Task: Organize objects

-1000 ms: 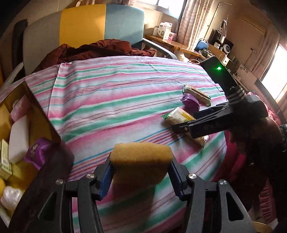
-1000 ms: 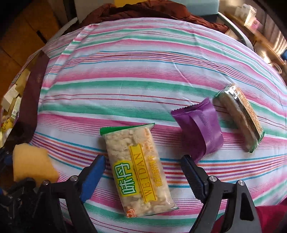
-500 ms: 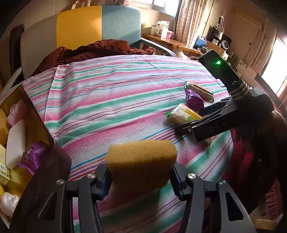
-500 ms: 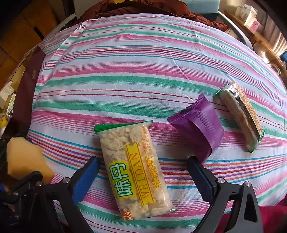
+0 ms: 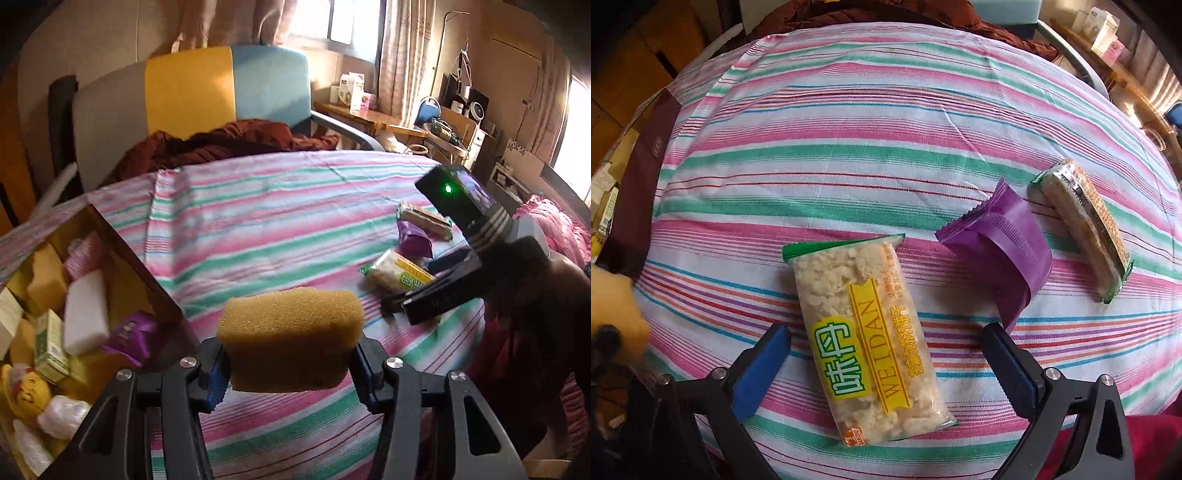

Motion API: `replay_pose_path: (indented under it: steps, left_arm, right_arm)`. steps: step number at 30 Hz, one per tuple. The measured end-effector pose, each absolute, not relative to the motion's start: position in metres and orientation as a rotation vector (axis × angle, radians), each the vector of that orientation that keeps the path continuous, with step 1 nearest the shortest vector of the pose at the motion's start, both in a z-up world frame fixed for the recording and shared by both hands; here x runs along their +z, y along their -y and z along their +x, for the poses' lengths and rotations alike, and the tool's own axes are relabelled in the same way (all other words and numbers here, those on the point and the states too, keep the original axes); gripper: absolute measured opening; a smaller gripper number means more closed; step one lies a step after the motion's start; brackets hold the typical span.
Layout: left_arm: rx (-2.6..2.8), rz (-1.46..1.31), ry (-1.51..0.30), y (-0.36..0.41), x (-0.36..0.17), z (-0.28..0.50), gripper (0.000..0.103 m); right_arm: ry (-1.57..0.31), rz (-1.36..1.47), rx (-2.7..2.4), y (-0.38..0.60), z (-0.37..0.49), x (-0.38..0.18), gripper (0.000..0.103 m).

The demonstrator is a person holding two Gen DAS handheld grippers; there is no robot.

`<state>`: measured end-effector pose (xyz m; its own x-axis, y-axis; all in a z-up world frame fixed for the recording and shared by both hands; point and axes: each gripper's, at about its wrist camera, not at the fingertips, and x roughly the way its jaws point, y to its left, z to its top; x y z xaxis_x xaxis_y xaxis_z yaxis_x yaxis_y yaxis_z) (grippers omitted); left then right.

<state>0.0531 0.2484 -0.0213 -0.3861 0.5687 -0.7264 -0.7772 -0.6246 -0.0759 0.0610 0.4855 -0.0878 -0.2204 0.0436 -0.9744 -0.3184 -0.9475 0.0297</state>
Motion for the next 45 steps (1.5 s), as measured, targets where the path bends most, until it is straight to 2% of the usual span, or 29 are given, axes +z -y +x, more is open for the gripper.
replay_pose_path:
  steps: [22, 24, 25, 27, 29, 33, 42, 45]
  left_arm:
    - [2.065, -0.936, -0.270, -0.225, -0.015, 0.052, 0.055]
    - [2.062, -0.941, -0.266, -0.223, -0.015, 0.052, 0.055]
    - [2.061, -0.943, -0.262, -0.223, -0.016, 0.053, 0.055]
    - [2.059, -0.951, -0.258, -0.222, -0.016, 0.052, 0.055]
    - [2.056, -0.952, -0.256, -0.222, -0.016, 0.052, 0.055]
    - [2.053, -0.946, -0.258, -0.220, -0.015, 0.053, 0.055]
    - [2.088, -0.939, -0.198, -0.197, 0.001, 0.050, 0.055]
    - [2.109, -0.945, -0.166, -0.184, 0.006, 0.046, 0.055]
  right_arm:
    - [-0.416, -1.653, 2.191, -0.452, 0.108, -0.081, 0.103]
    - [-0.414, -1.634, 2.199, -0.448, 0.114, -0.079, 0.099]
    - [-0.403, -1.625, 2.210, -0.442, 0.117, -0.077, 0.093]
    - [-0.365, -1.608, 2.247, -0.431, 0.122, -0.073, 0.077]
    - [-0.337, -1.596, 2.277, -0.420, 0.127, -0.067, 0.050]
    - [-0.344, -1.564, 2.300, -0.413, 0.138, -0.067, 0.049]
    - [-0.691, -1.414, 2.469, -0.421, 0.154, -0.054, 0.047]
    - [-0.716, -1.388, 2.530, -0.410, 0.144, -0.041, 0.047]
